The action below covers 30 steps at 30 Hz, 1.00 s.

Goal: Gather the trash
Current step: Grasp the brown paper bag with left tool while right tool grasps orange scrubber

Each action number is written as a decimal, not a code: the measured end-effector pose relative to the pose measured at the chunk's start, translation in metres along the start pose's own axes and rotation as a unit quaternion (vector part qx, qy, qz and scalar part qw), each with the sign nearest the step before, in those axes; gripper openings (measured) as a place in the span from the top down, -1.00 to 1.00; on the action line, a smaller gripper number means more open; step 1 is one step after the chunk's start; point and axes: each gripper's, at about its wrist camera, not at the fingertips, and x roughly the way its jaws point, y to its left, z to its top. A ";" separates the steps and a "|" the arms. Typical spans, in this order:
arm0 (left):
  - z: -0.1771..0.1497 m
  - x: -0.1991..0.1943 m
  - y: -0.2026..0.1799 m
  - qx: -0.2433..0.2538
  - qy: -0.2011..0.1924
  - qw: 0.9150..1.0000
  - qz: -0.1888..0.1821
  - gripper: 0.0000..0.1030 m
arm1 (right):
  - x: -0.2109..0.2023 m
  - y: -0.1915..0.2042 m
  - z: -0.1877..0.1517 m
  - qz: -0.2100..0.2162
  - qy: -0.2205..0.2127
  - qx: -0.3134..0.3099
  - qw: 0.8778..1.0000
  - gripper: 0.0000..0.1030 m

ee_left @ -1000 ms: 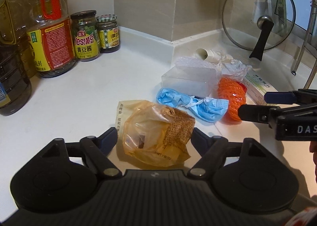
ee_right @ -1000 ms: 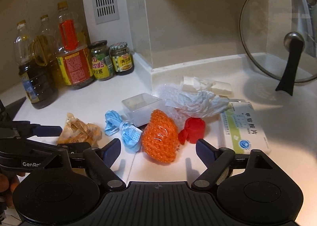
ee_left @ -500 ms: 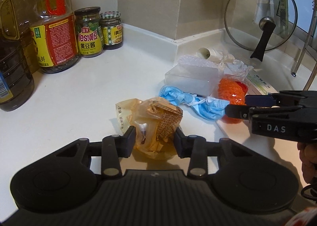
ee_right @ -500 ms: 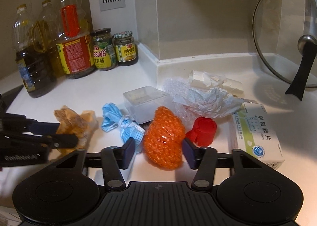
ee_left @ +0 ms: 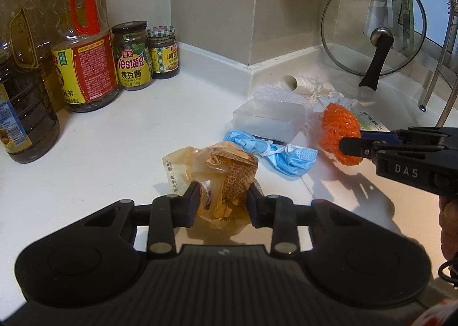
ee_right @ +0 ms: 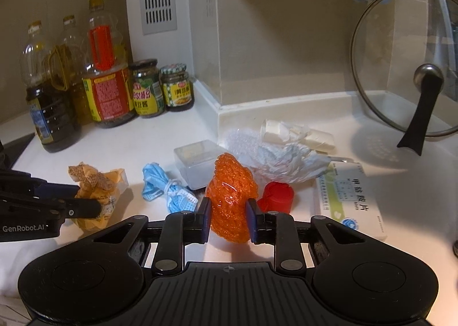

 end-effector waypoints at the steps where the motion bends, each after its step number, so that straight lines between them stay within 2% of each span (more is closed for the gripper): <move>1: 0.000 -0.003 -0.001 0.000 -0.002 1.000 0.001 0.40 | -0.003 -0.001 0.000 0.000 -0.002 0.002 1.000 0.50; 20: -0.014 -0.053 -0.020 -0.014 -0.026 1.000 0.012 0.40 | -0.064 0.000 -0.010 0.020 -0.014 0.018 1.000 0.50; 30: -0.034 -0.092 -0.016 -0.001 -0.036 0.999 -0.039 0.40 | -0.111 0.032 -0.033 -0.004 -0.010 0.058 0.998 0.50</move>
